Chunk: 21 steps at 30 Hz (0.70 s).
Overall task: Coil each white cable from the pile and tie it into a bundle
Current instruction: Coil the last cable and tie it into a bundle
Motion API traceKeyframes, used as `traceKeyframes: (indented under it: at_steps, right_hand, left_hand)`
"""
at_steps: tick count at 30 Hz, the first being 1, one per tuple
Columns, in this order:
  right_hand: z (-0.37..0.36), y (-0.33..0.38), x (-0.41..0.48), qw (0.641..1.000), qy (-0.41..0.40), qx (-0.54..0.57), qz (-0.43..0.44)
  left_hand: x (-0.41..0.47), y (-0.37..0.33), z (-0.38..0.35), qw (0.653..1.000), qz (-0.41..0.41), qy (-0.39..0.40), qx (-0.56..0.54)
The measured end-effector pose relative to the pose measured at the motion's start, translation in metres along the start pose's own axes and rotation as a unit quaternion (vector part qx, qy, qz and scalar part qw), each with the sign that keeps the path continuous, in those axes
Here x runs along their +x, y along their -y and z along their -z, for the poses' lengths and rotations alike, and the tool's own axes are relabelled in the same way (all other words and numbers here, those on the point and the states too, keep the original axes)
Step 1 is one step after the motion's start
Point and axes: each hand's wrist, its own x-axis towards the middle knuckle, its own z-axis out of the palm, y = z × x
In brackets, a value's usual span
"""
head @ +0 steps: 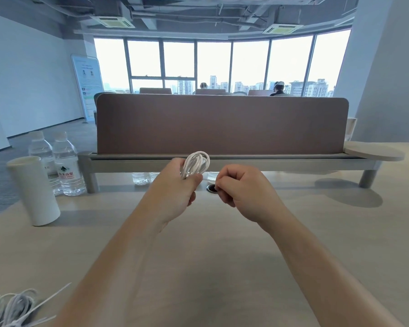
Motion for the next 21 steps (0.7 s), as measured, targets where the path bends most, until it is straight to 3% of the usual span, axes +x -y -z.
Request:
traceKeyframes:
  at_steps: [8, 15, 21]
  right_hand:
    - [0.0, -0.001, -0.001, 0.997, 0.048, -0.055, 0.016]
    - [-0.002, 0.001, 0.0, 0.999, 0.031, -0.02, -0.01]
    - [-0.004, 0.0, 0.0, 1.0, 0.013, 0.004, -0.028]
  left_hand:
    - [-0.006, -0.002, -0.009, 0.998, -0.031, 0.038, 0.044]
    - [-0.007, -0.007, -0.006, 0.994, 0.037, 0.074, -0.065]
    - [-0.007, -0.005, -0.007, 0.993, 0.038, 0.099, -0.046]
